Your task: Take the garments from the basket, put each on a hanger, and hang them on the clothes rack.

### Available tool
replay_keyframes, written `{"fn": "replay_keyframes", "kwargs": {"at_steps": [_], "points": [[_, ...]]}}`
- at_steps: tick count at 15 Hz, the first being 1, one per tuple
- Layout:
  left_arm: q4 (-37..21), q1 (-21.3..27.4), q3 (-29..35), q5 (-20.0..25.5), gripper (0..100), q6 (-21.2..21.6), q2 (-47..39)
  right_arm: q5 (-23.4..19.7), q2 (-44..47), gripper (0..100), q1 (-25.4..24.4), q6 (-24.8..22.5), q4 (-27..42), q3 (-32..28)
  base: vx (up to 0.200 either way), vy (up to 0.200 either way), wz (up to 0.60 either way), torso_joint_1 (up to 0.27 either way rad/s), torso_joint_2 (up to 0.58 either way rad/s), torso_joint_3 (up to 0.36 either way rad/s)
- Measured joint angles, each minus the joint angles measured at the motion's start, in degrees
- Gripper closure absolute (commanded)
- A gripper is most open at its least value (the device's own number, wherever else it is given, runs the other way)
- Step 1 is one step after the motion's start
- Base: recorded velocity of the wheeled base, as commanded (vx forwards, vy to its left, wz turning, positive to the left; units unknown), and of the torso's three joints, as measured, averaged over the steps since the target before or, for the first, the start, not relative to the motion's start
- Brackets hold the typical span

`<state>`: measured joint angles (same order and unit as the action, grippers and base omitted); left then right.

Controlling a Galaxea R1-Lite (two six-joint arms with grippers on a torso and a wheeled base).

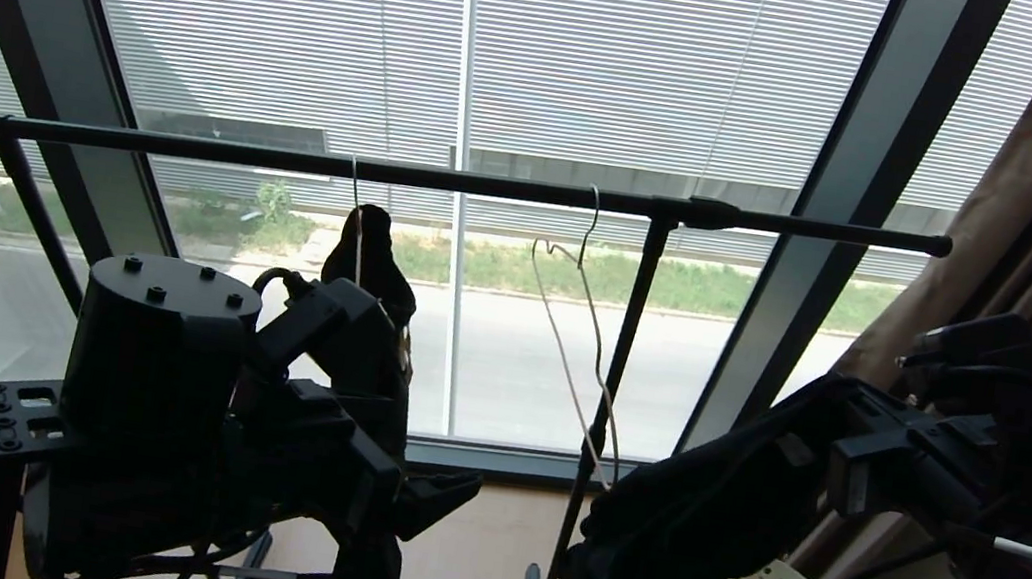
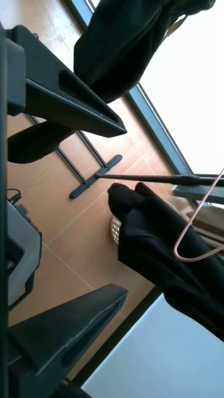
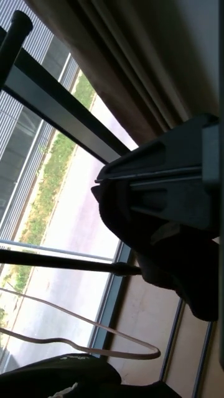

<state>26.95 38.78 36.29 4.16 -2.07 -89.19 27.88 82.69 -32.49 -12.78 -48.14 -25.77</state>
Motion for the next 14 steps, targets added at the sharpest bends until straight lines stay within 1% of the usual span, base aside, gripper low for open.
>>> {"fn": "replay_keyframes", "kwargs": {"at_steps": [5, 8, 10, 14], "points": [[0.02, 0.22, -0.30, -0.04, 0, 0.09, -0.17, -0.05, 0.20, 100, -0.04, 0.00, 0.00, 0.06, 0.000, -0.200, 0.00, 0.003, 0.00, 0.001], [0.09, 0.09, -0.27, -0.06, 0, 0.16, -0.41, -0.02, 0.24, 100, -0.09, -0.02, 0.02, 0.17, 0.000, 0.000, 0.00, 0.000, 0.00, 0.000], [0.04, -0.06, 0.69, -1.26, 0, 0.09, -1.22, -0.02, 0.27, 100, -0.11, -0.02, 0.00, 0.22, 0.000, 0.000, 0.00, 0.000, 0.00, 0.000], [-0.22, 0.00, 7.14, -4.75, 0, 0.00, -5.88, -0.02, 0.16, 100, -0.11, -0.02, 0.00, 0.20, 0.000, 0.000, 0.00, 0.000, 0.00, 0.000]]}}
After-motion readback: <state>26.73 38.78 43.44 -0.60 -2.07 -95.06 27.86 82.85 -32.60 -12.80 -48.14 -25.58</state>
